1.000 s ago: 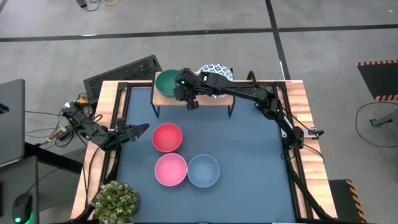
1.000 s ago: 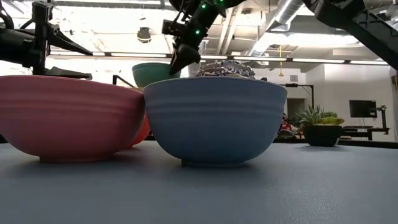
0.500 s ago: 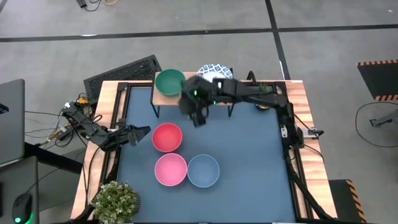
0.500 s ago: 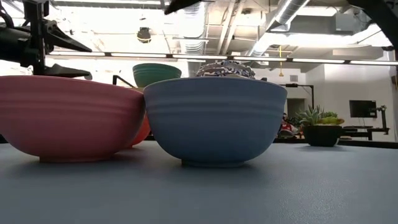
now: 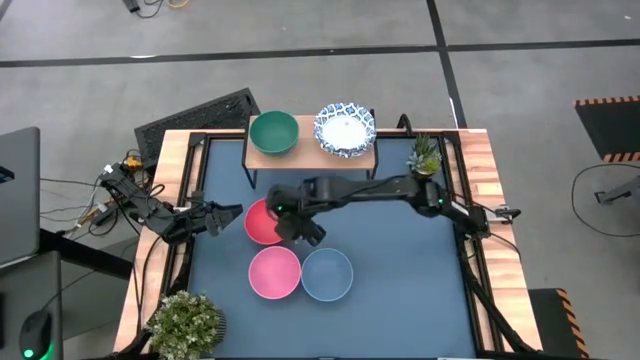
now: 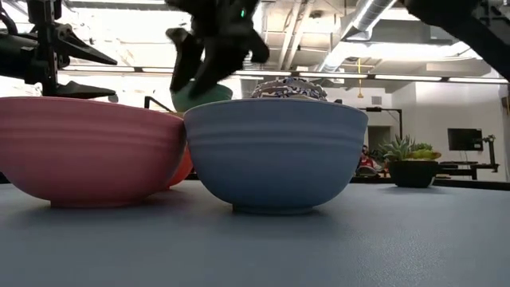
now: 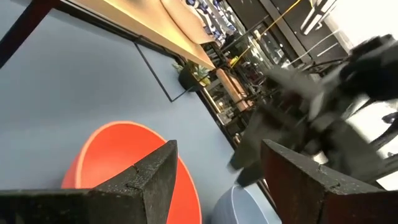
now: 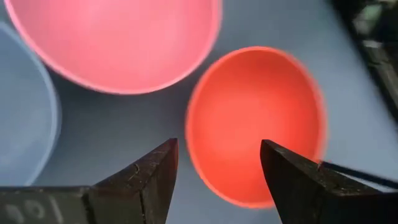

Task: Place and stack bowls onto a shelf
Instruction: Stack the orange bowl on top of the green bowl on the shelf

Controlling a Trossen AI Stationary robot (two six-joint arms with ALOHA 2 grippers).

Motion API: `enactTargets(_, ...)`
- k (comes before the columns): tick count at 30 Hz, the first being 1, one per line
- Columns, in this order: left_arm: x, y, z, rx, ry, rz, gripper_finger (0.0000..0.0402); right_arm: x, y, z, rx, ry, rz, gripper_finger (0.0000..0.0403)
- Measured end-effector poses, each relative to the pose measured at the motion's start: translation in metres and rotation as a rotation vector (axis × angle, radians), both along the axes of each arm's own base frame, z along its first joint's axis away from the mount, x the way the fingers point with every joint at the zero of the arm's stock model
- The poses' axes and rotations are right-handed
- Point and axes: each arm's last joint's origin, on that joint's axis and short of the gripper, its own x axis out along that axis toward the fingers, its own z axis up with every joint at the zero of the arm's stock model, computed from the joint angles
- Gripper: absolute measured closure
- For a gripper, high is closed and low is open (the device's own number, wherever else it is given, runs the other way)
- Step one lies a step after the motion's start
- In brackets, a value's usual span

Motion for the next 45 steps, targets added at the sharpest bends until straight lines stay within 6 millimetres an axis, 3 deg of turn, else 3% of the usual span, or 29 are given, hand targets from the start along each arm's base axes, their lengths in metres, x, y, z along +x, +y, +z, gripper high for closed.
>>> enactTargets(6,0.000,0.000,0.000,0.006,0.003,0.002,0.0187,0.013,0.004,-0.038,-0.033,0.054,0.044,0.0148)
enactTargets(13,0.000,0.000,0.000,-0.006,-0.003,0.001,0.0187,0.022,-0.007,-0.082,-0.143,0.147,-0.024,0.0160)
enactTargets(16,0.000,0.000,0.000,-0.010,-0.005,0.002,0.0187,0.023,-0.009,-0.088,-0.196,0.155,-0.050,0.0209)
enactTargets(22,0.000,0.000,0.000,-0.011,-0.005,0.002,0.0187,0.021,-0.009,-0.087,-0.201,0.179,-0.073,0.0376)
enactTargets(29,0.000,0.000,0.000,-0.001,-0.001,0.007,0.0187,0.003,-0.013,-0.042,-0.170,0.165,-0.109,0.0379)
enactTargets(35,0.000,0.000,0.000,-0.001,0.000,0.008,0.0187,-0.028,-0.023,0.032,0.048,0.082,-0.121,0.0379)
enactTargets(40,0.000,0.000,0.000,0.000,0.000,0.010,0.0187,-0.056,-0.033,0.107,0.214,-0.167,-0.122,0.0379)
enactTargets(45,0.000,0.001,0.000,0.003,0.003,0.022,0.0187,-0.069,-0.064,0.165,0.142,-0.528,-0.267,0.0379)
